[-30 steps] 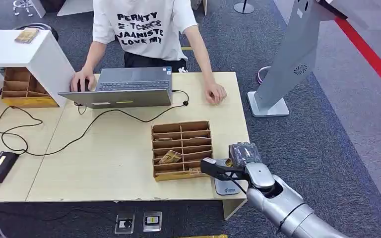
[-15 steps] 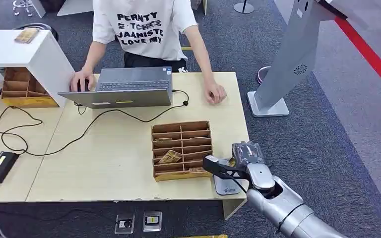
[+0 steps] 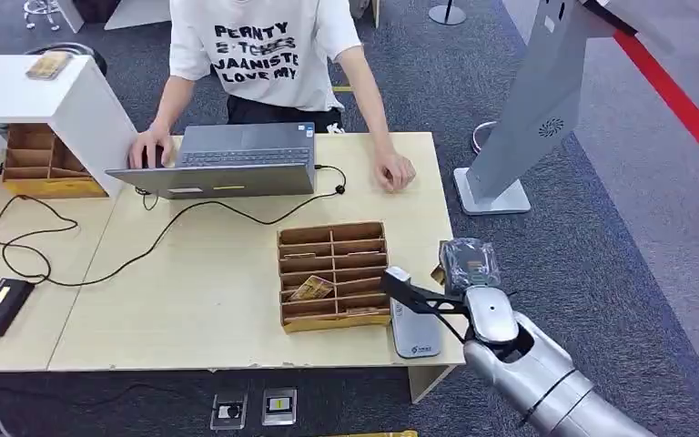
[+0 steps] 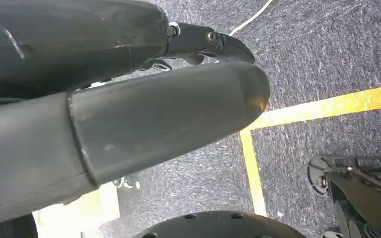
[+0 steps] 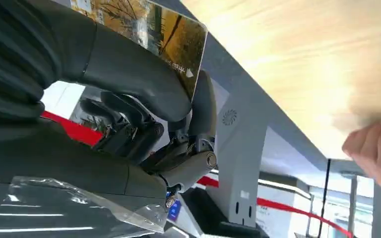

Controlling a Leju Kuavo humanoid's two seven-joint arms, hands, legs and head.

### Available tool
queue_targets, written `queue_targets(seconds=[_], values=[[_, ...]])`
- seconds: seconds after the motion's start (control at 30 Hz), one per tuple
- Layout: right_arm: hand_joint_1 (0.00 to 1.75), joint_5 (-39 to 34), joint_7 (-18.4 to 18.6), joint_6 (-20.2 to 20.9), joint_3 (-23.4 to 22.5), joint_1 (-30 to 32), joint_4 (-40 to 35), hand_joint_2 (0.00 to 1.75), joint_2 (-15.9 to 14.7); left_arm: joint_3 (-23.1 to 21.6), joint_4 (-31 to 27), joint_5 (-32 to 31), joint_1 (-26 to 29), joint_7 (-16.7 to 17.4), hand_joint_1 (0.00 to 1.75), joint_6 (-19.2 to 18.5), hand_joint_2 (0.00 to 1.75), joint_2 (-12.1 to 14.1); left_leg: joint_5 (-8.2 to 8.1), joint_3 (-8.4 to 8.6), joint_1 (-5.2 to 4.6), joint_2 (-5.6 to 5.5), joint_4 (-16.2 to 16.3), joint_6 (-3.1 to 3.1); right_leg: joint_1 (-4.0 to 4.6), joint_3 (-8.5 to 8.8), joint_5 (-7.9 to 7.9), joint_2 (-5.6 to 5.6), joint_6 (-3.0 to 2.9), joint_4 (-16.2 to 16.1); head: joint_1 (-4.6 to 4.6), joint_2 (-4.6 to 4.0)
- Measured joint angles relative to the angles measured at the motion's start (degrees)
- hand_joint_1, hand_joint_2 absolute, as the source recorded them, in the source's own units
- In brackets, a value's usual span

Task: Pass the card to the sensor for recognition and then transmit it.

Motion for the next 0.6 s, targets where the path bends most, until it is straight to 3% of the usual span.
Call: queue_targets(seconds=[0.33,0.5,0.6], values=[[1.75,-0.5,-0.42,-1.97,-1.51,-0.24,-2.27,1.75,-0.15,0.0,0.0,0.26,0.0,-0.74,0.0,-0.24,0.0,0.0,0.0,0.0,0.0,0.0,0.0,0.0,0.0,0.0,0.0,0.0,0.0,0.0,0.0,0.0],[1.75,-14.41,-6.37,-6.12,-3.3,0.26,-4.0,1.75,-0.15,0.0,0.0,0.22,0.0,-1.03,0.0,-0.66,0.0,0.0,0.0,0.0,0.0,0.0,0.0,0.0,0.0,0.0,0.0,0.0,0.0,0.0,0.0,0.0],[1.75,-18.62,-8.42,-7.63,-4.59,0.26,-5.56,1.75,-0.15,0.0,0.0,0.11,0.0,-1.25,0.0,-0.74,0.0,0.0,0.0,0.0,0.0,0.0,0.0,0.0,0.0,0.0,0.0,-0.01,0.0,0.0,0.0,0.0]])
